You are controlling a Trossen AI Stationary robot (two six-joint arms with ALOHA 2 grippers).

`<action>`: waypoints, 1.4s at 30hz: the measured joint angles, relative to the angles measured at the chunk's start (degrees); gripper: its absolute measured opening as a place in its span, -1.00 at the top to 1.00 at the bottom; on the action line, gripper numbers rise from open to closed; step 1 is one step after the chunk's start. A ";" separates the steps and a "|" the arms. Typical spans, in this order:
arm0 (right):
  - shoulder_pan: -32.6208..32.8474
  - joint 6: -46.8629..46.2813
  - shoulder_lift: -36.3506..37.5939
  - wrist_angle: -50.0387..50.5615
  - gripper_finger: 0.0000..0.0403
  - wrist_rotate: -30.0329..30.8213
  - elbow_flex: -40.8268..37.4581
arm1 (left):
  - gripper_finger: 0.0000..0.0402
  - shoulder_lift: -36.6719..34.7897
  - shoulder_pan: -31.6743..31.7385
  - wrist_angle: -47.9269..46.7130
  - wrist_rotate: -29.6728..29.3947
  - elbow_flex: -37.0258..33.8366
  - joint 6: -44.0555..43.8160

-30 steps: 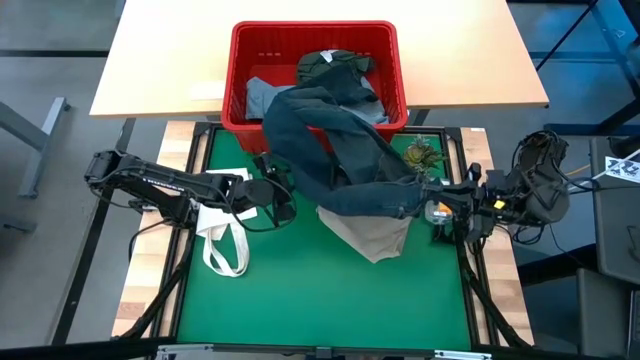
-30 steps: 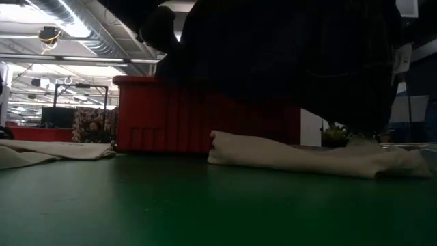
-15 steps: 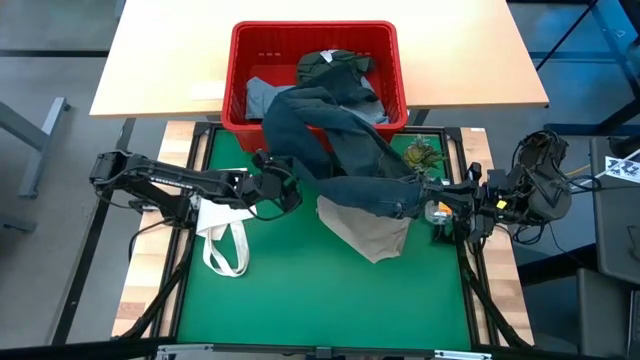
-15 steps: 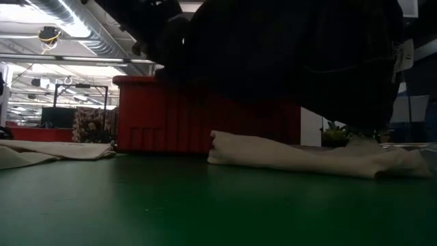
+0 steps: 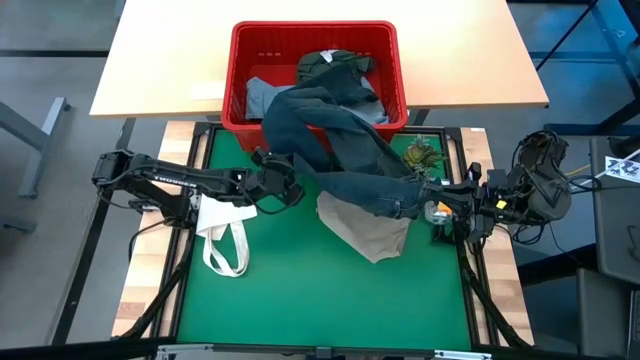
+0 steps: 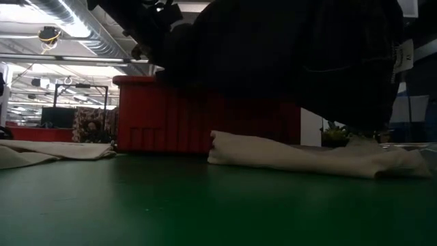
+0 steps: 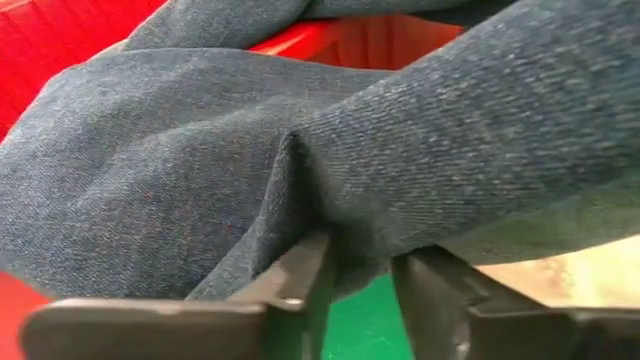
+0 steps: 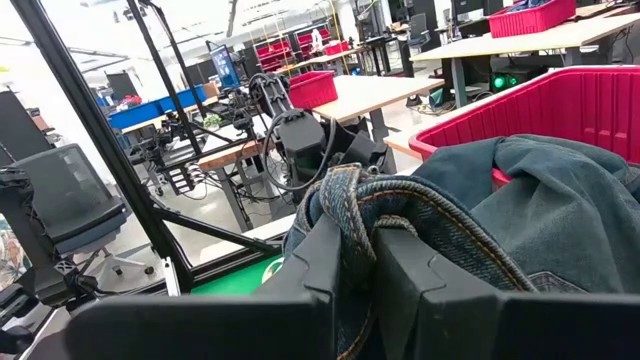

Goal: Fold Laundry from Bin
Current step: Fold the dark blue jeans

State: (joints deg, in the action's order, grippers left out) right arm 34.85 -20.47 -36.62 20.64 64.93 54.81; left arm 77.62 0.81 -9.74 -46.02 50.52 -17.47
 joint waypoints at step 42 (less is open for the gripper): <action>0.02 6.64 3.01 -11.43 0.81 -28.03 0.07 | 1.00 -14.21 -11.69 -27.22 32.41 26.60 13.52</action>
State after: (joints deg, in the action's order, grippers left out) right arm 34.87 -13.83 -33.61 9.22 36.89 54.87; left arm 63.41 -10.88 -36.95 -13.61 77.12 -3.96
